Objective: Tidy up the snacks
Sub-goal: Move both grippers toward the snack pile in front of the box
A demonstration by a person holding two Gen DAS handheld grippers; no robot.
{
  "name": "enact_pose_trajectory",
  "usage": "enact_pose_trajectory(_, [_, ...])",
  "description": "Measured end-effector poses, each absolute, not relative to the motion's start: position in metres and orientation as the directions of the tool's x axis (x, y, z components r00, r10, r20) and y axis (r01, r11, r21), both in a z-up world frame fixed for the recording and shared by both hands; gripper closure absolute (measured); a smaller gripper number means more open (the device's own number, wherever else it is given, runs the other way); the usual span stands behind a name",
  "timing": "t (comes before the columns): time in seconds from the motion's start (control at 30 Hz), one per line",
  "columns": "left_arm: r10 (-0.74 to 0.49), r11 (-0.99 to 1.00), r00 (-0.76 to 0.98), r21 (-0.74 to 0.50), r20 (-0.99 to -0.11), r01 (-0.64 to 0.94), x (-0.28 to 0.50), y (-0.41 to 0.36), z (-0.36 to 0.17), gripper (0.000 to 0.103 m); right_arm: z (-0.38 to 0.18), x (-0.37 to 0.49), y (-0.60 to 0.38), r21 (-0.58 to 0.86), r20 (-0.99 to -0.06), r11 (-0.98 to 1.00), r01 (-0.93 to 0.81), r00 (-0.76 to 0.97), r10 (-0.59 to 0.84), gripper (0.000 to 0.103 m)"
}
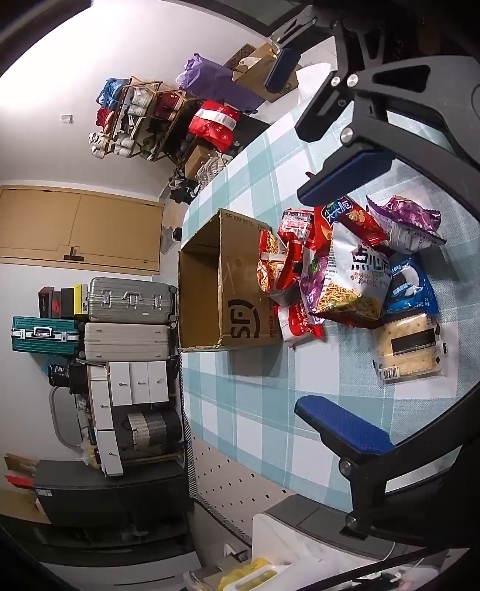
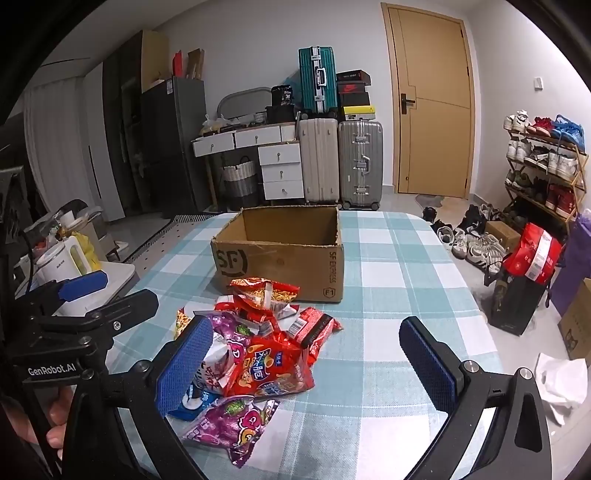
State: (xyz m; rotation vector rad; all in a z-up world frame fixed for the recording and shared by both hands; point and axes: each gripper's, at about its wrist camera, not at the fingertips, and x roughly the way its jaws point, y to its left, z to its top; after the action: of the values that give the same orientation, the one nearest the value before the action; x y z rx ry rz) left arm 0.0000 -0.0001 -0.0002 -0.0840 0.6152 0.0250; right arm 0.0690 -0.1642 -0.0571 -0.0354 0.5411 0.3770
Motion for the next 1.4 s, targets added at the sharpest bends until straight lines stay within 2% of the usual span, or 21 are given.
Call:
enact_pose_trajectory(0.87, [0.045,0.997,0.820,-0.021,-0.570,-0.069,-0.004,0.003,-0.001,0.001,-0.053,0.063,-0.162,0.055,-0.494,0.928,-0.369,0.798,0.346,0.000])
enact_pose_trajectory(1.4, [0.005,0.990,0.815,-0.114,-0.580,-0.087,-0.002,0.015,-0.007,0.001,-0.065,0.063,-0.155,0.079,-0.525,0.913,-0.401,0.761,0.380,0.000])
